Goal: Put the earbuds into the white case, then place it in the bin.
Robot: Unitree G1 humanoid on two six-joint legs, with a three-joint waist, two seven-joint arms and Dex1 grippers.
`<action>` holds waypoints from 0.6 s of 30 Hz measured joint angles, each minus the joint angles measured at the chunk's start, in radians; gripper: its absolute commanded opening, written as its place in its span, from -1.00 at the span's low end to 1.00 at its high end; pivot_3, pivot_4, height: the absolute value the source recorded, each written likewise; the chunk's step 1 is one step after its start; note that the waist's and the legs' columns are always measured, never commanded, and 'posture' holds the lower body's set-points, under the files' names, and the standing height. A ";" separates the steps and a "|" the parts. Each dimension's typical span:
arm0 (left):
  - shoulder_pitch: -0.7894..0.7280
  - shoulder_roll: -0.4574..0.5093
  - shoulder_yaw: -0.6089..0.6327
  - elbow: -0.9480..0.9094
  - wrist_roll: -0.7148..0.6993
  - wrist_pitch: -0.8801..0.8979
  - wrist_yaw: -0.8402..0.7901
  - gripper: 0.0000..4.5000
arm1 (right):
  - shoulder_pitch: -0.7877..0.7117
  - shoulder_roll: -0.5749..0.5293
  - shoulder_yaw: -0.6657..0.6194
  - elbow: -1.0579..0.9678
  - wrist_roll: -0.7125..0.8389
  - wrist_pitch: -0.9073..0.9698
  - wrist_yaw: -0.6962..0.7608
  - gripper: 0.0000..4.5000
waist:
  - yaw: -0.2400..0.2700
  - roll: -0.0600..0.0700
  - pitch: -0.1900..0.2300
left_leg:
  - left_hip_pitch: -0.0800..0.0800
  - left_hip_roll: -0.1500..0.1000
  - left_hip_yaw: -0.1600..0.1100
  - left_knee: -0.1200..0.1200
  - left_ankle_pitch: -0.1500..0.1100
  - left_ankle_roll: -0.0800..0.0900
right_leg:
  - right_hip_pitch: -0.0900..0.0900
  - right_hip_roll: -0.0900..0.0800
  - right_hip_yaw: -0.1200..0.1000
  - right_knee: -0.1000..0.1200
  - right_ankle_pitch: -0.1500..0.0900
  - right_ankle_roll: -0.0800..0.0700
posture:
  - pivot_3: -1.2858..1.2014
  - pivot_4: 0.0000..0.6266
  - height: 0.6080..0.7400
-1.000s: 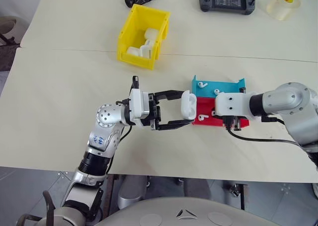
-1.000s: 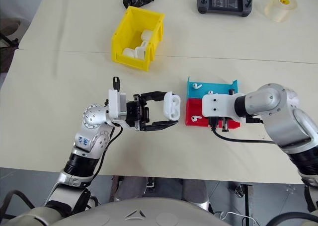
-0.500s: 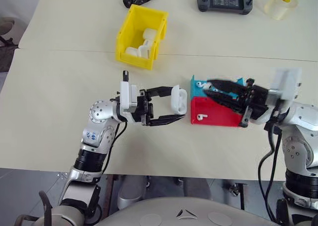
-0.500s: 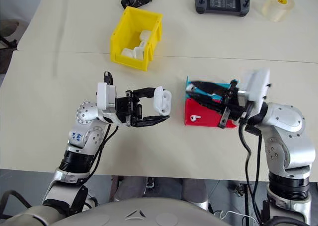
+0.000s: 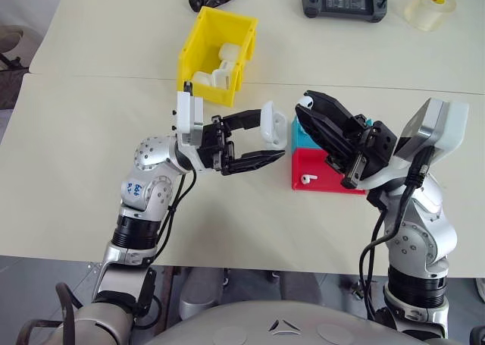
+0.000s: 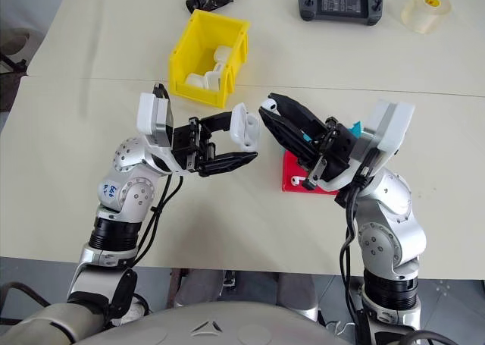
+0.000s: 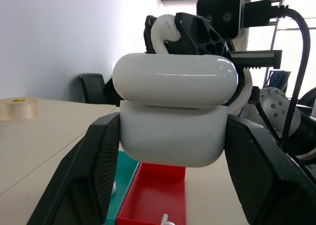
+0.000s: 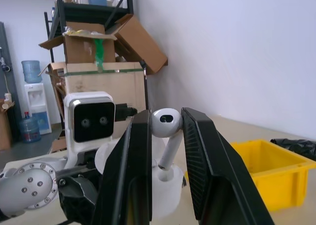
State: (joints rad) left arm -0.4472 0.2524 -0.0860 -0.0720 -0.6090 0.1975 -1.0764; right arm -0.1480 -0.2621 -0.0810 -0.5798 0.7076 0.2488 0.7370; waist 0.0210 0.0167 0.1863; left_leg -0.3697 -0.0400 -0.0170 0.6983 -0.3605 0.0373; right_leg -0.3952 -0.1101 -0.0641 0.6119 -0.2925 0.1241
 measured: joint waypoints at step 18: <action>0.000 -0.021 -0.002 -0.051 -0.023 0.054 0.005 0.24 | -0.012 0.043 0.063 0.080 -0.036 -0.095 -0.012 -0.72 | -0.001 0.000 0.000 | 0.000 0.000 0.000 0.000 0.000 0.000 | 0.000 0.000 0.001 0.000 0.000 0.000 | 0.03 -0.52 1.00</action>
State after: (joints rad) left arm -0.4473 0.2316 -0.0880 -0.1227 -0.6320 0.2513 -1.0715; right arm -0.1597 -0.2187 -0.0180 -0.5000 0.6717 0.1539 0.7252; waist 0.0204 0.0167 0.1863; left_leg -0.3697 -0.0402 -0.0168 0.6979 -0.3605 0.0373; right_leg -0.3956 -0.1100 -0.0635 0.6120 -0.2926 0.1239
